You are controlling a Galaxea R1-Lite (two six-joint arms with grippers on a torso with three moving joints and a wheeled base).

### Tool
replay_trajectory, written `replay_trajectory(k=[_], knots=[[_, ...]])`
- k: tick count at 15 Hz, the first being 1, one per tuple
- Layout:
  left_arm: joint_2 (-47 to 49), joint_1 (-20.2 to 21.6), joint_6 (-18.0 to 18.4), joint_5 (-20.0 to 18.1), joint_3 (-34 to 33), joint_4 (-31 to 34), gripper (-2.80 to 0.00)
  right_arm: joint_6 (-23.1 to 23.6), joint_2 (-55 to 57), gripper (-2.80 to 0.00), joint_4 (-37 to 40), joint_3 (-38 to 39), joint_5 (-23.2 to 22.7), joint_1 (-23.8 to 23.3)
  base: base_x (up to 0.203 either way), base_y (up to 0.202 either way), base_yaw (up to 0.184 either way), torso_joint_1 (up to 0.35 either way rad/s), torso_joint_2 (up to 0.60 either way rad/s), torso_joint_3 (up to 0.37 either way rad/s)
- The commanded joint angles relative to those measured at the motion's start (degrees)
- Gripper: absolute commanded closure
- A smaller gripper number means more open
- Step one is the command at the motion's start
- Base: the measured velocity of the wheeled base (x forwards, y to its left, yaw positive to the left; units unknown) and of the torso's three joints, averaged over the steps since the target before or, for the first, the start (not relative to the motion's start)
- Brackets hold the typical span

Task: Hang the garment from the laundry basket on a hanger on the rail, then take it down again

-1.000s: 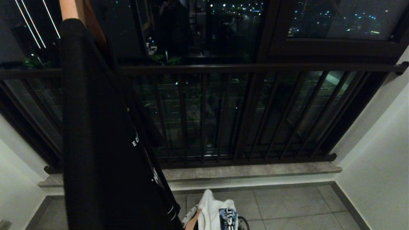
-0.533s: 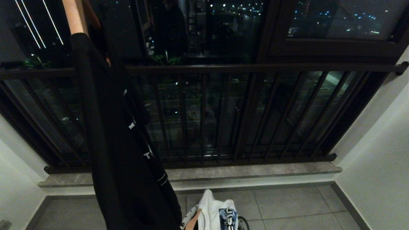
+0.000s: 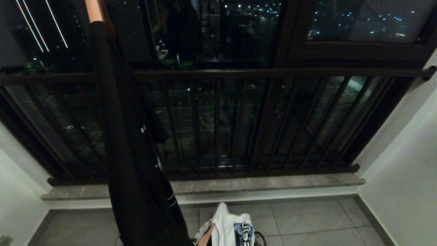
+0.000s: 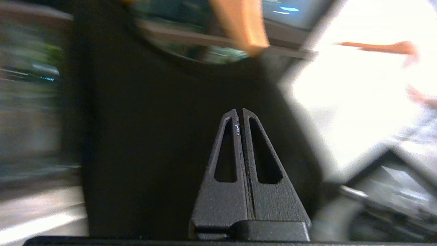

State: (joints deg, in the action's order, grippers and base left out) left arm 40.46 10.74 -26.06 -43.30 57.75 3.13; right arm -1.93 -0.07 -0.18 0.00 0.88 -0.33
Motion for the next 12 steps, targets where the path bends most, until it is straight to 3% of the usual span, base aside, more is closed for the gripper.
replay_trajectory(k=[1, 8, 10, 11, 12], knots=[[0.9, 3.5, 1.8, -0.5, 0.6, 0.2, 0.0, 0.0, 0.0, 0.0, 0.0, 0.0, 0.0, 0.0, 0.0, 0.0, 0.0, 0.0, 0.0, 0.0], [-3.4, 3.3, 2.1, -0.8, -1.0, 1.0, 0.0, 0.0, 0.0, 0.0, 0.0, 0.0, 0.0, 0.0, 0.0, 0.0, 0.0, 0.0, 0.0, 0.0], [-5.4, 0.5, 5.2, 0.1, -1.5, 3.5, 0.0, 0.0, 0.0, 0.0, 0.0, 0.0, 0.0, 0.0, 0.0, 0.0, 0.0, 0.0, 0.0, 0.0], [-7.0, -1.1, 8.9, 4.0, -1.7, 6.1, 0.0, 0.0, 0.0, 0.0, 0.0, 0.0, 0.0, 0.0, 0.0, 0.0, 0.0, 0.0, 0.0, 0.0], [-8.7, -3.0, 13.9, 10.5, -2.4, 8.3, 0.0, 0.0, 0.0, 0.0, 0.0, 0.0, 0.0, 0.0, 0.0, 0.0, 0.0, 0.0, 0.0, 0.0]])
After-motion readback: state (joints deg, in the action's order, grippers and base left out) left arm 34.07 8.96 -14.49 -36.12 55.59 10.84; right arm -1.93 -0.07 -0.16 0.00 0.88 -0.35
